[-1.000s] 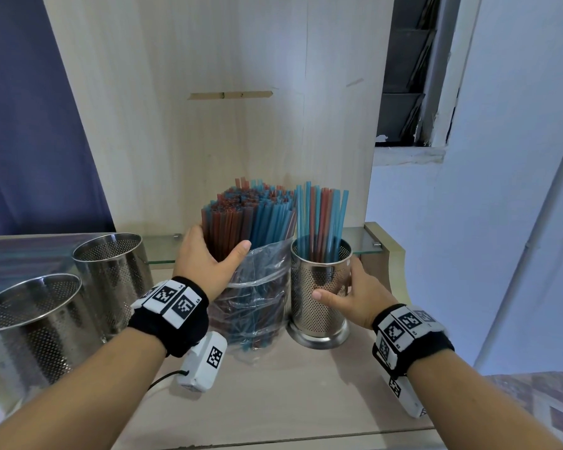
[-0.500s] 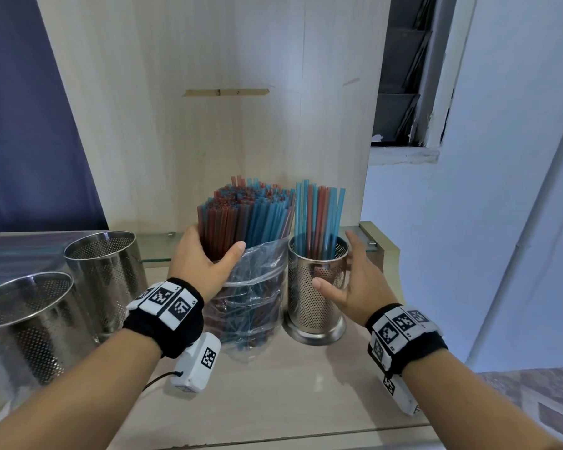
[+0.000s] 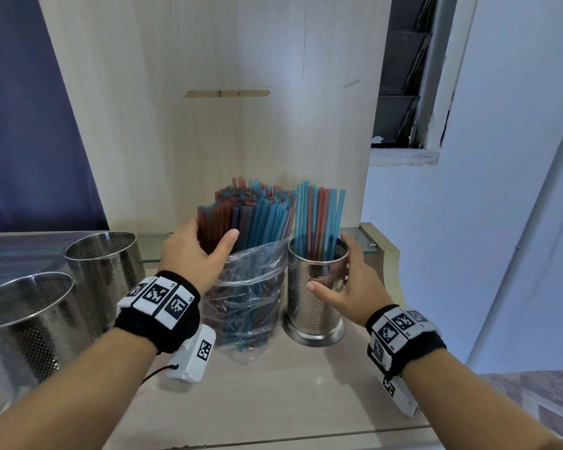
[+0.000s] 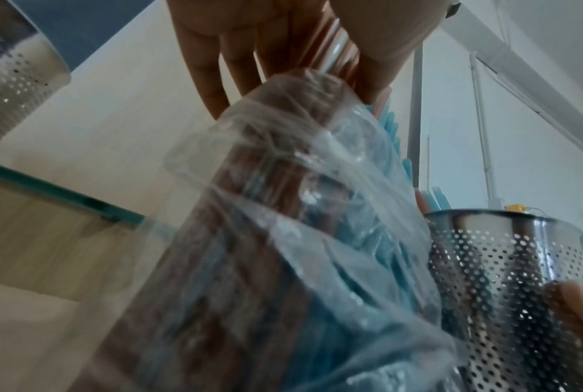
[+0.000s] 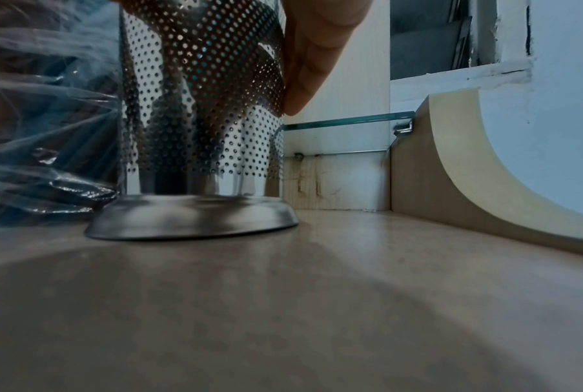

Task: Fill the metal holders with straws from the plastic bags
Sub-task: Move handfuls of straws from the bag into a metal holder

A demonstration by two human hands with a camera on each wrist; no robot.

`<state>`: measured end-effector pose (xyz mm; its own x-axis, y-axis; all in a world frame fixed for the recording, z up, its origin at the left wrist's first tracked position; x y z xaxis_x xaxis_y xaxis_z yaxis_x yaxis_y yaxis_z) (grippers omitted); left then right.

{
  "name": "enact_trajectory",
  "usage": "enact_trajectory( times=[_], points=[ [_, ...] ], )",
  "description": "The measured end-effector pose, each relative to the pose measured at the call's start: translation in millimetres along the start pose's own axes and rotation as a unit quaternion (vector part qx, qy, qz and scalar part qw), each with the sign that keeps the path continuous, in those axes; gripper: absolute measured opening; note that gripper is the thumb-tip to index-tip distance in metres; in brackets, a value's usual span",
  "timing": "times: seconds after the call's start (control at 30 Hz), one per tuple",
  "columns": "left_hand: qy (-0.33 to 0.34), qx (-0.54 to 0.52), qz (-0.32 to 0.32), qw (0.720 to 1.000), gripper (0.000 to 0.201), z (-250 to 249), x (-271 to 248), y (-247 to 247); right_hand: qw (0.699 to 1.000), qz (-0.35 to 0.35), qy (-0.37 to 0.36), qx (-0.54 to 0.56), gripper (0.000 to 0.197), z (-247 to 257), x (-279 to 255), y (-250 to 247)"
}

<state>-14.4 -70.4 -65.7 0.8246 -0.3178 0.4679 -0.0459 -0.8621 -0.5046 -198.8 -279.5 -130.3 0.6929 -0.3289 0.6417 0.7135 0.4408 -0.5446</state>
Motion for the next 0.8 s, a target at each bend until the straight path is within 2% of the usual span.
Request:
enact_trajectory(
  times=[0.1, 0.23, 0.37, 0.5, 0.67, 0.8],
  points=[
    [0.010, -0.003, -0.006, 1.000, 0.021, -6.9, -0.7, -3.6, 1.000, 0.000, 0.000, 0.009, 0.103, -1.9, 0.0, 0.3],
    [-0.026, -0.010, 0.010, 1.000, 0.027, -3.3, 8.5, -1.0, 1.000, -0.002, 0.002, 0.015, 0.101, -2.9, -0.4, 0.5],
    [-0.061, -0.071, 0.030, 0.995, 0.026, -2.8, 17.2, 0.4, 1.000, 0.001, 0.003, 0.012, 0.101, -1.8, -0.9, 0.1],
    [-0.086, -0.114, 0.027, 0.989, 0.014, -9.4, 25.7, -3.1, 1.000, 0.006, 0.002, 0.009, 0.100, -0.7, -0.3, -0.2],
    [-0.100, -0.117, 0.010, 0.988, 0.019, -16.0, 31.5, -7.3, 1.000, 0.007, 0.005, 0.008, 0.101, -0.2, -0.4, -0.5],
    [-0.120, -0.149, 0.002, 0.982, 0.013, -18.5, 34.4, -8.2, 1.000, 0.007, 0.001, 0.010, 0.100, 1.0, -0.6, -0.5]
  ],
)
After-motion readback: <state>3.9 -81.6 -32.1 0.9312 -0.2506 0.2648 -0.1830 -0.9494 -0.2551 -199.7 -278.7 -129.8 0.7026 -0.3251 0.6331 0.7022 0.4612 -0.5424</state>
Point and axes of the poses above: each hand's wrist, its own x-axis towards the middle knuckle, its own y-axis out of the palm, z = x × y, the point moved 4 cm from there along x, towards the middle knuckle, and after that the axes turned 13 degrees about -y, right-handed, at the moved point
